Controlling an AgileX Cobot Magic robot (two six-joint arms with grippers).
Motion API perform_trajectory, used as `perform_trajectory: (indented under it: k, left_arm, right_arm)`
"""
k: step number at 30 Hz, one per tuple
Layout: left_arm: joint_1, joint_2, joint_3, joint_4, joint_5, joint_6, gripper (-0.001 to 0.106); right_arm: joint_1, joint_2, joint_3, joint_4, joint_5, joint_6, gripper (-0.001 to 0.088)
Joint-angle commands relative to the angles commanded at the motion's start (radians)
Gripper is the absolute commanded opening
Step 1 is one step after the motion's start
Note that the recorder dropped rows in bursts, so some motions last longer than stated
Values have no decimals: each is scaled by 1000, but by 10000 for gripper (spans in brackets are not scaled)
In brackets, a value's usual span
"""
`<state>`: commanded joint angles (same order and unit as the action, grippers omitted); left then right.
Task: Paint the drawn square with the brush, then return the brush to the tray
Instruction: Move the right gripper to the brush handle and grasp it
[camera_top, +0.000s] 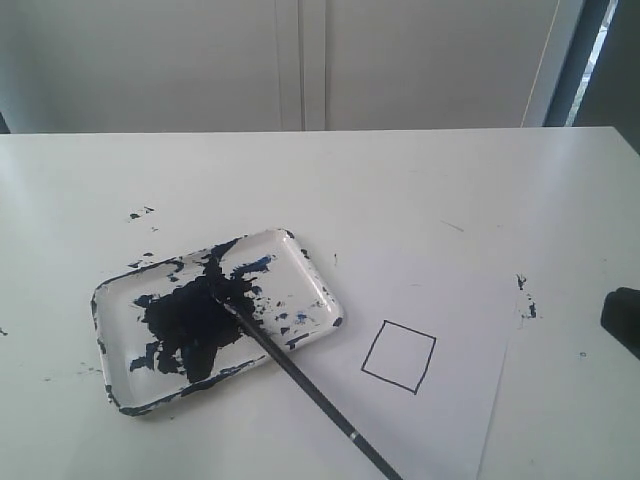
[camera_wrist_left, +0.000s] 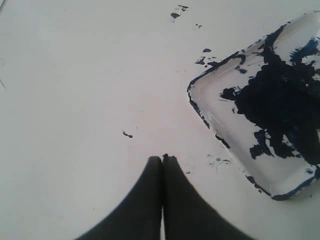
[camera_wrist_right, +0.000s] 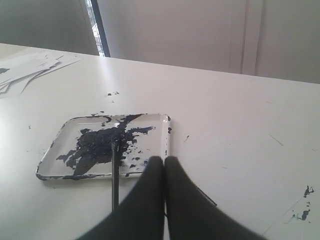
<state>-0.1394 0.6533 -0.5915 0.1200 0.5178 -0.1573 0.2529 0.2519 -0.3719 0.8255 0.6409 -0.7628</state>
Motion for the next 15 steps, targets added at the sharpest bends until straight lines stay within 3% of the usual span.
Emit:
perform_trajectory:
  k: [5, 10, 15]
  left_arm:
    - [-2, -178, 68, 3, 100, 6, 0]
    - [-2, -249, 104, -28, 81, 29, 0]
    - [-2, -256, 125, -173, 68, 184, 0]
  right_arm:
    - [0, 17, 13, -3, 87, 0, 0]
    - [0, 106, 13, 28, 94, -6, 0]
    - [0, 266, 4, 226, 105, -265, 0]
